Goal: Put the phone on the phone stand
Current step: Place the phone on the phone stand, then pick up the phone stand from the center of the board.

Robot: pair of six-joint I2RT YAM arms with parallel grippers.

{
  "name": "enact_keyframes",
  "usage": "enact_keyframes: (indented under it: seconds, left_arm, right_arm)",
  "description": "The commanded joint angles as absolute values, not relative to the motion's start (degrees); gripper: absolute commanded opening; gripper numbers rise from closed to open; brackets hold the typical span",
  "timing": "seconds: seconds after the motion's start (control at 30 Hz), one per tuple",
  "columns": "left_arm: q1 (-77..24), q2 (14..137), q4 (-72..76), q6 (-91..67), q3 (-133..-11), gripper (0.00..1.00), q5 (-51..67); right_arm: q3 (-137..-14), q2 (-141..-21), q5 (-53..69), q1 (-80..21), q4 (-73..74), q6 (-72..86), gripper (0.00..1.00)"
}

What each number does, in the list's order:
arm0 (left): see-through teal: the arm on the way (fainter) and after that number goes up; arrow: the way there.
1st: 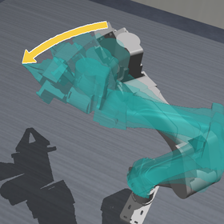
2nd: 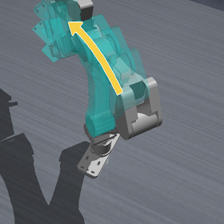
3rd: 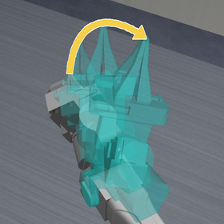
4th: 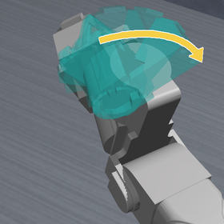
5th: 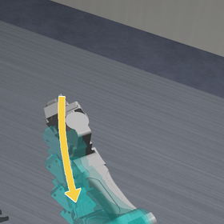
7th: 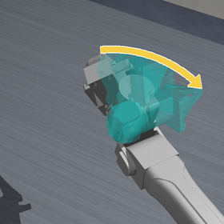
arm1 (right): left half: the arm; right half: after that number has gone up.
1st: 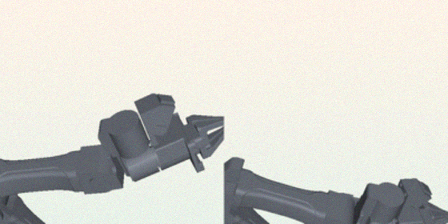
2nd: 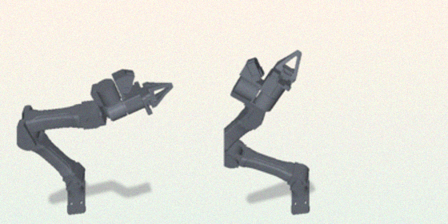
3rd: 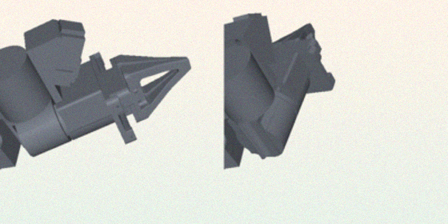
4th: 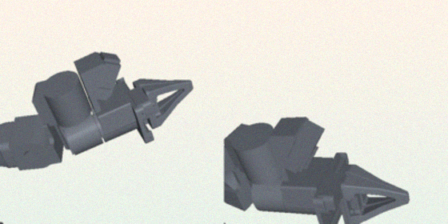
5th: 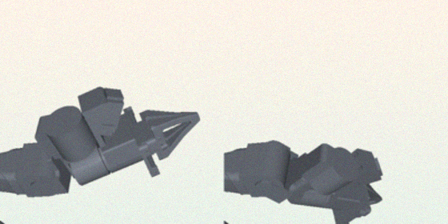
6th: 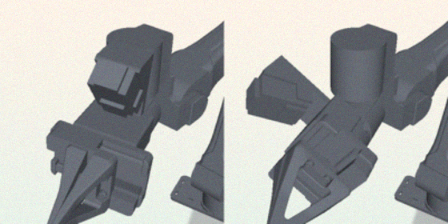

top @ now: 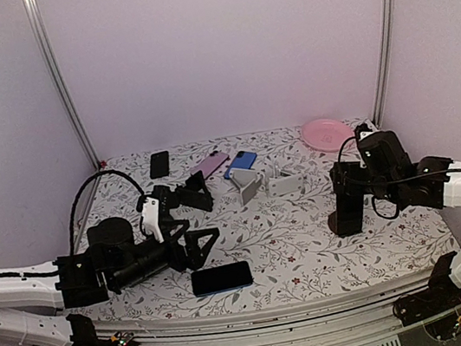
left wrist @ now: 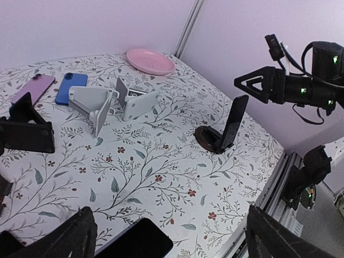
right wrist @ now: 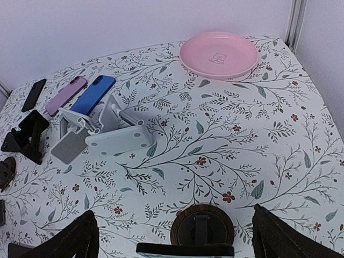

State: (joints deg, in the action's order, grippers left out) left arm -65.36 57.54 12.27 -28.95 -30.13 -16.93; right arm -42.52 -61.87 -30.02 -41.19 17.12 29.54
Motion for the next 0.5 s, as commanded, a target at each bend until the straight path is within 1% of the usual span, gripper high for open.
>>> enact_keyframes:
  seconds: [0.0, 0.13, 0.3, 0.4, 0.47]
  left_arm:
    - [-64.2, 57.0, 11.7, -29.1, -30.2, 0.97, -16.2]
    - [-63.5, 59.1, 10.6, -29.1, -31.7, 0.97, -15.7]
    - [-62.0, 64.9, 7.9, -28.7, -36.1, 0.96, -15.1]
    - [-60.3, 69.7, 7.7, -27.8, -39.0, 0.94, -13.6]
    - [-59.0, 73.4, 7.5, -26.5, -41.9, 0.9, -12.0]
  right_arm:
    - [-45.2, -60.3, -29.5, -41.1, 20.0, 28.8, 0.99]
    - [-46.0, -59.0, -27.3, -41.0, 20.7, 28.5, 0.99]
    - [-46.6, -56.9, -24.2, -41.6, 20.8, 28.7, 0.99]
    - [-47.2, -55.8, -23.1, -42.8, 20.8, 29.1, 0.99]
    - [-47.7, -55.6, -22.9, -44.3, 20.7, 29.3, 0.99]
